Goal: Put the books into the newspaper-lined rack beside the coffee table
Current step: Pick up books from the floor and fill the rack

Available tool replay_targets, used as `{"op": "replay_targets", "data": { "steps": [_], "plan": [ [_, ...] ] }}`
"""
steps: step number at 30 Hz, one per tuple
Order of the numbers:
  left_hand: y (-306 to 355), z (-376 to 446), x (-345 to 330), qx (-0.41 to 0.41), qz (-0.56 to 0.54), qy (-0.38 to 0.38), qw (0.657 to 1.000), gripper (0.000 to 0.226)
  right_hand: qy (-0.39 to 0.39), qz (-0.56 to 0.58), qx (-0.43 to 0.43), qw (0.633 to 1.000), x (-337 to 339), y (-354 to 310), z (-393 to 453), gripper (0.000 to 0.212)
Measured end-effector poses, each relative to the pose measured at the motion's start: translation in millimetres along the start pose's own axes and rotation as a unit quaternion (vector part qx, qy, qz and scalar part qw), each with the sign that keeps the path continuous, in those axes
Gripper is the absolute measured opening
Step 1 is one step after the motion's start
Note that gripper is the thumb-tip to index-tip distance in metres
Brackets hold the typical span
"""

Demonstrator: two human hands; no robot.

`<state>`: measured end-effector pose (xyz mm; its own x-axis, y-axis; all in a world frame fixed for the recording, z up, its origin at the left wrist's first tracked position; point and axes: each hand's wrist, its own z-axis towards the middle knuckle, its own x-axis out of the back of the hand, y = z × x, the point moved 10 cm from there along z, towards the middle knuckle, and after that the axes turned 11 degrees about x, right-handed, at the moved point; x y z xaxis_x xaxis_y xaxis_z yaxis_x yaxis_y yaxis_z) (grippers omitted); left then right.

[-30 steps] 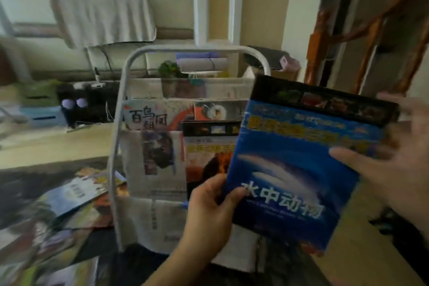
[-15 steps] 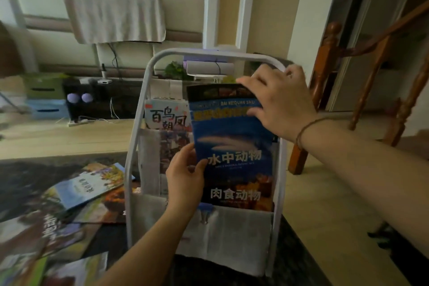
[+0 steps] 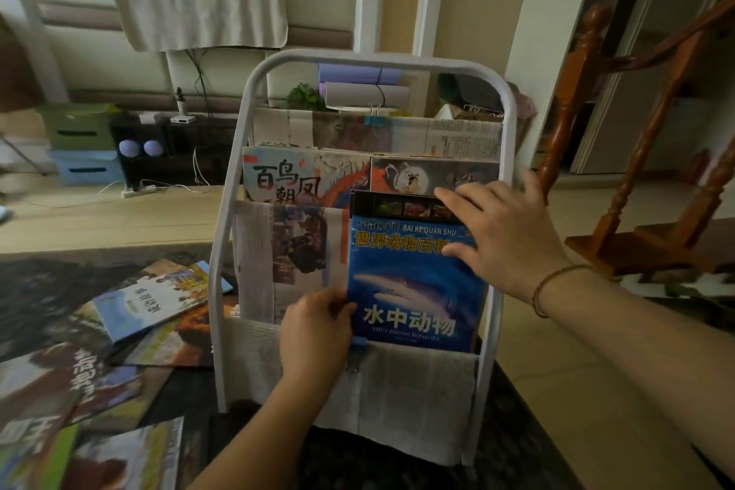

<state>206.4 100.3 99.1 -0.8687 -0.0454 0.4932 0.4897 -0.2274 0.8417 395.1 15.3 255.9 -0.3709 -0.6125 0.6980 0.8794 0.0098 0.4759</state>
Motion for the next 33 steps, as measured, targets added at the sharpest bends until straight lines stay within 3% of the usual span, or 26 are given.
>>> {"op": "replay_targets", "data": {
  "steps": [4,14,24,26,30,33],
  "plan": [
    [-2.1,0.3,-0.6,0.016,0.003,-0.025,1.0,0.015,0.009,0.014,-0.008,1.0,-5.4,-3.2,-5.9,0.073],
    [-4.6,-1.3,-0.8,0.022,0.014,-0.007,1.0,0.016,0.013,0.001,-0.018,1.0,-8.1,-8.2,-9.0,0.068],
    [-6.9,-5.5,1.6,0.062,0.062,-0.11,0.99,0.015,-0.044,0.038,-0.052,0.997,-17.2,-16.5,-7.5,0.072],
    [-4.4,-17.8,11.1,0.034,0.047,-0.122,0.991,0.024,-0.002,0.057,-0.057,0.997,-11.8,-26.2,-11.2,0.076],
    [-10.1,-50.9,59.4,-0.094,0.095,-0.024,0.991,0.04,0.13,0.169,0.042,0.976,5.8,-114.6,-23.5,0.061],
    [-66.2,-64.0,94.3,-0.089,0.171,-0.019,0.981,0.043,0.164,0.279,0.145,0.935,19.8,-213.2,-29.6,0.046]
  ]
}}
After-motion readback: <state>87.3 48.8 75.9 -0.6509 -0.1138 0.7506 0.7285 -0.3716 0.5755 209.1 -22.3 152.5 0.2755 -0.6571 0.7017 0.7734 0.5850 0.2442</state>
